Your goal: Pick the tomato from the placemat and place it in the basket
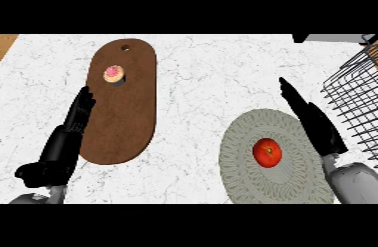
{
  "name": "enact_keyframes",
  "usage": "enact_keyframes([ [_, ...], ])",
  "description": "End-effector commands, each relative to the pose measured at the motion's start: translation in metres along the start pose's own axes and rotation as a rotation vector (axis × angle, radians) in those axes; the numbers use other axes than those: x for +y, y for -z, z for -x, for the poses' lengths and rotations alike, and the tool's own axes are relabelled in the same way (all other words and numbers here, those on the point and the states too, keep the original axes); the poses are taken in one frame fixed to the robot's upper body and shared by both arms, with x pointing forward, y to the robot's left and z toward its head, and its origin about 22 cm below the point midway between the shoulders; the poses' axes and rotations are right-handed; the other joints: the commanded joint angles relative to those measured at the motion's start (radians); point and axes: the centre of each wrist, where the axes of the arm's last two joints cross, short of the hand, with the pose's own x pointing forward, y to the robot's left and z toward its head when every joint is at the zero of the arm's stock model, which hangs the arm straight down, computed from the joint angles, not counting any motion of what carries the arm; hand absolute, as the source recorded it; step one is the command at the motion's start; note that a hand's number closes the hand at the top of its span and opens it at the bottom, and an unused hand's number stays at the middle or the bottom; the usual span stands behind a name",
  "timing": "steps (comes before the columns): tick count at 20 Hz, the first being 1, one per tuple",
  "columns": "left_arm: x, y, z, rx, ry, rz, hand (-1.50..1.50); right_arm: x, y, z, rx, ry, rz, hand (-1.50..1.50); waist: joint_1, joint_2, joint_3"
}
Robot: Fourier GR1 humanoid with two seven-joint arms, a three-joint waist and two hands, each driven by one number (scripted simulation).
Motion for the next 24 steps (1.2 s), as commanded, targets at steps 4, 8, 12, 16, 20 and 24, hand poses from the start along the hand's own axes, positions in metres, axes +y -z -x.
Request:
enact_keyframes([
  [4, 0.013, 0.009, 0.012, 0.132, 0.055, -0.017, 0.00, 0.028, 0.020, -0.017, -0.327, 0.443, -0.334, 1.50, 0.005, -0.001, 0.036],
  [8, 0.013, 0.005, 0.022, 0.232, 0.048, 0.018, 0.00, 0.064, 0.019, -0.077, -0.822, 0.703, -0.560, 1.50, 0.007, -0.007, 0.048],
  [12, 0.030, 0.013, 0.032, 0.342, 0.072, -0.022, 0.00, 0.049, -0.004, -0.036, -0.995, 0.763, -0.538, -1.50, -0.058, -0.027, 0.026],
  [16, 0.020, 0.044, 0.005, 0.347, 0.077, -0.019, 0.00, -0.013, -0.012, -0.019, -0.916, 0.466, -0.398, -1.50, -0.052, -0.033, 0.023],
  [20, 0.028, 0.033, 0.020, 0.356, 0.081, -0.023, 0.00, -0.084, -0.014, -0.045, -0.826, 0.000, -0.319, -1.50, -0.052, -0.034, 0.021],
  [24, 0.028, 0.029, 0.032, 0.367, 0.095, -0.012, 0.00, -0.140, -0.023, -0.072, -0.729, -0.308, -0.452, -1.50, -0.041, -0.029, 0.020],
])
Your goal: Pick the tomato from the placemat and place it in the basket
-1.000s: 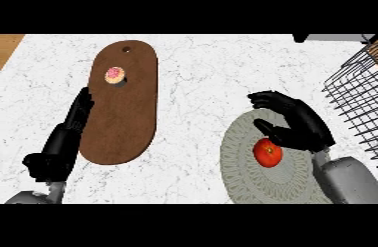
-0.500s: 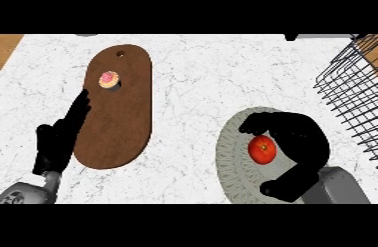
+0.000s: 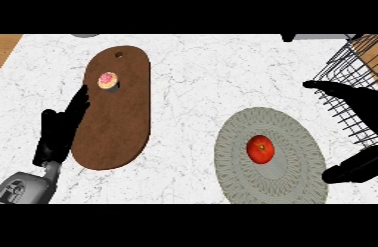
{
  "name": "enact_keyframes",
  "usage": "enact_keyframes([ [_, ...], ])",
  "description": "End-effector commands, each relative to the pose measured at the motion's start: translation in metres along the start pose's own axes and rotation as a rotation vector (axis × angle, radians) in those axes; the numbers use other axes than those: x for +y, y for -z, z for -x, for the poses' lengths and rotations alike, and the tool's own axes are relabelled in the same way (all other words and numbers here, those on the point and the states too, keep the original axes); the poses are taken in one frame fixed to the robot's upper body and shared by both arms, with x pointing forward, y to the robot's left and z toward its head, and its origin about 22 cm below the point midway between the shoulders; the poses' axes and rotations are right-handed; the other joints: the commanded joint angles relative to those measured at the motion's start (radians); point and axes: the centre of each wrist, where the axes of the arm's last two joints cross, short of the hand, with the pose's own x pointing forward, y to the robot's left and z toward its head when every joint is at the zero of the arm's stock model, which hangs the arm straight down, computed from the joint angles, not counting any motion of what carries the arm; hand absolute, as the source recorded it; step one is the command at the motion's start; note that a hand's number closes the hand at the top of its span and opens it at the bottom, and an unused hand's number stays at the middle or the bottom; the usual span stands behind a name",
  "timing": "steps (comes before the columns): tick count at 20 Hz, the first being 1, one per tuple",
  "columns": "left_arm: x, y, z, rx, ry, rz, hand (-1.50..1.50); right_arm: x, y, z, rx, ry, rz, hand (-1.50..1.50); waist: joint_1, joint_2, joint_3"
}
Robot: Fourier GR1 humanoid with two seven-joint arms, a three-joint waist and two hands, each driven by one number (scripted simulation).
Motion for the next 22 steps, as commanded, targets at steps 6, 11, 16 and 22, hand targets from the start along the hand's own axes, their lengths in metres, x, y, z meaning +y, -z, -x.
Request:
enact_keyframes([
  [6, -0.007, 0.012, -0.004, -0.004, -0.008, 0.021, 0.00, -0.069, -0.010, -0.048, 0.236, -0.196, -0.494, -1.50, 0.021, 0.004, 0.000],
  [11, -0.018, 0.018, -0.009, -0.011, 0.000, 0.031, 0.00, -0.065, -0.018, -0.040, 0.217, -0.155, -0.532, -1.50, 0.020, 0.001, 0.001],
  [16, -0.017, 0.017, -0.003, -0.029, 0.010, 0.043, 0.00, -0.075, -0.025, -0.025, 0.232, -0.179, -0.487, -1.50, 0.033, 0.002, 0.001],
  [22, -0.026, 0.024, -0.007, -0.009, 0.001, 0.038, 0.00, -0.059, -0.024, -0.002, 0.233, -0.193, -0.414, -1.50, 0.024, 0.000, 0.000],
])
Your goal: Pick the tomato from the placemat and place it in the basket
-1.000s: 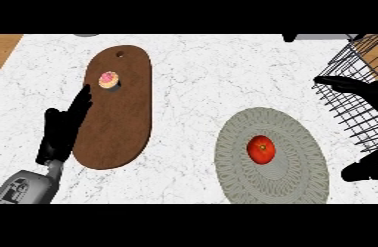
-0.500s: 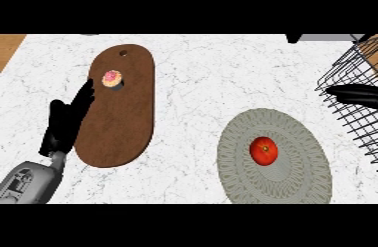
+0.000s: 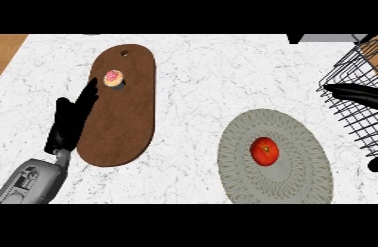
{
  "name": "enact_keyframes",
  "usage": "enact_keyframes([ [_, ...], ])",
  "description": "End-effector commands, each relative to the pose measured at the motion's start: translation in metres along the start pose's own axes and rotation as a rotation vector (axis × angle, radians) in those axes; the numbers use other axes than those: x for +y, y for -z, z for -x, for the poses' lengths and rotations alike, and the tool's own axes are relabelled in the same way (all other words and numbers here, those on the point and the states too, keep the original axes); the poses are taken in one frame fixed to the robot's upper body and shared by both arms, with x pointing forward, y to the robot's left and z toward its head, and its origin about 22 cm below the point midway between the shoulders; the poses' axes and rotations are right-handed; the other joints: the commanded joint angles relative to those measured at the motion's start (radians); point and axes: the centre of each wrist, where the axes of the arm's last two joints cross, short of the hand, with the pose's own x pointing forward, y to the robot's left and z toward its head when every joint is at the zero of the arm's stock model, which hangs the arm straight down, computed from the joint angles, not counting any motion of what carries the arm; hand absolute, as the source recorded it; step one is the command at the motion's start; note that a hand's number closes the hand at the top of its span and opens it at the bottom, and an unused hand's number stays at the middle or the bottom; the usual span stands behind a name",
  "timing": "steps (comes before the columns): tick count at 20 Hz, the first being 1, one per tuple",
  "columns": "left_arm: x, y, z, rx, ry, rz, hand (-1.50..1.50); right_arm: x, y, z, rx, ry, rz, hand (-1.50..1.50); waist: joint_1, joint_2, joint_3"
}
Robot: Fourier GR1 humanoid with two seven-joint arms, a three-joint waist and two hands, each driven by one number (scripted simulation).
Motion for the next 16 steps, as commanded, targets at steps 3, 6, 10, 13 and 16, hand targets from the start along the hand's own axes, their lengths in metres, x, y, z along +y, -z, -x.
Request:
enact_keyframes([
  [3, 0.001, 0.001, 0.006, -0.004, 0.003, 0.011, 0.00, 0.008, 0.001, 0.024, -0.069, 0.073, -0.017, -1.50, -0.003, -0.001, 0.000],
  [6, -0.007, 0.003, 0.006, 0.011, 0.005, -0.001, 0.00, 0.022, 0.025, 0.023, -0.074, 0.068, -0.035, -1.50, -0.002, -0.002, -0.001],
  [10, 0.012, 0.015, -0.003, 0.005, -0.003, -0.031, 0.00, 0.053, 0.035, 0.014, -0.084, 0.095, -0.062, -1.50, -0.018, -0.004, -0.001],
  [13, 0.003, 0.016, -0.005, -0.003, 0.006, -0.001, 0.00, 0.052, 0.039, 0.042, -0.072, 0.114, -0.061, -1.50, -0.002, 0.000, -0.001],
  [16, 0.009, -0.003, 0.010, -0.001, -0.004, -0.021, 0.00, 0.077, 0.045, 0.034, -0.068, 0.097, -0.064, -1.50, -0.008, -0.004, -0.001],
])
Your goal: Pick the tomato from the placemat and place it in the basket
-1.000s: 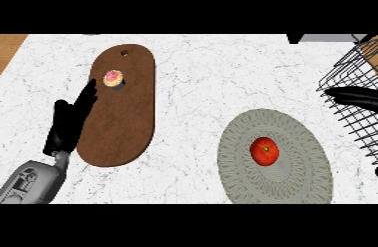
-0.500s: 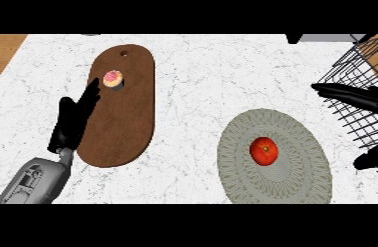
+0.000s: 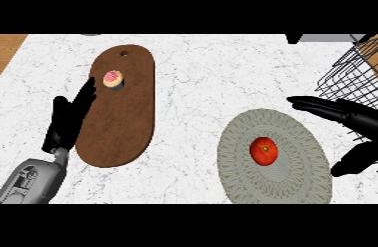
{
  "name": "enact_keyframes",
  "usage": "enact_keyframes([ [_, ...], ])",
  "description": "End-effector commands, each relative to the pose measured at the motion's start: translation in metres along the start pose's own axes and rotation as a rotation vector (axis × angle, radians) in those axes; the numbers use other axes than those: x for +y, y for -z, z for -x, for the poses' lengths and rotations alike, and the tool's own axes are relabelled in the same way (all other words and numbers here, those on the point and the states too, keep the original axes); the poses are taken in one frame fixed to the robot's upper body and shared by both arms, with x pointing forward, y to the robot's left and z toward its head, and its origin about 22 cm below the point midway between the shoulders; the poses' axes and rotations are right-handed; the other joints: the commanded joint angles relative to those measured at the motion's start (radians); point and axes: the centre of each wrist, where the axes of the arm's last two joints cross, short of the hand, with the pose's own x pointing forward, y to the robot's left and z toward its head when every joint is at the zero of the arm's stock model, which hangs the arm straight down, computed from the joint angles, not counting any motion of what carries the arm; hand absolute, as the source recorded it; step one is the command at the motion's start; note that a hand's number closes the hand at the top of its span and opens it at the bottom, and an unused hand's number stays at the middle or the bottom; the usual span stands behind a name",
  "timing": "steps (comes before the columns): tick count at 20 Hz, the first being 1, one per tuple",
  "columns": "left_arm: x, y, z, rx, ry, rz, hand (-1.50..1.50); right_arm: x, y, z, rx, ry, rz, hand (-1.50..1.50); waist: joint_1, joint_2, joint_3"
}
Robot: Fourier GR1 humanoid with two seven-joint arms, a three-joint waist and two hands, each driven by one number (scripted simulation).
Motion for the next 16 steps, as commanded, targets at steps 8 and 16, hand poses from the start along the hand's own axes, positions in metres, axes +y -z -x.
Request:
enact_keyframes([
  [8, -0.001, 0.006, 0.007, 0.001, -0.010, 0.006, 0.00, 0.029, 0.040, 0.010, -0.083, 0.047, -0.039, -1.50, -0.006, 0.000, 0.000],
  [16, 0.004, 0.003, -0.002, 0.002, -0.007, -0.001, 0.00, 0.049, 0.048, 0.017, -0.070, 0.058, -0.053, -1.50, -0.004, -0.001, 0.000],
])
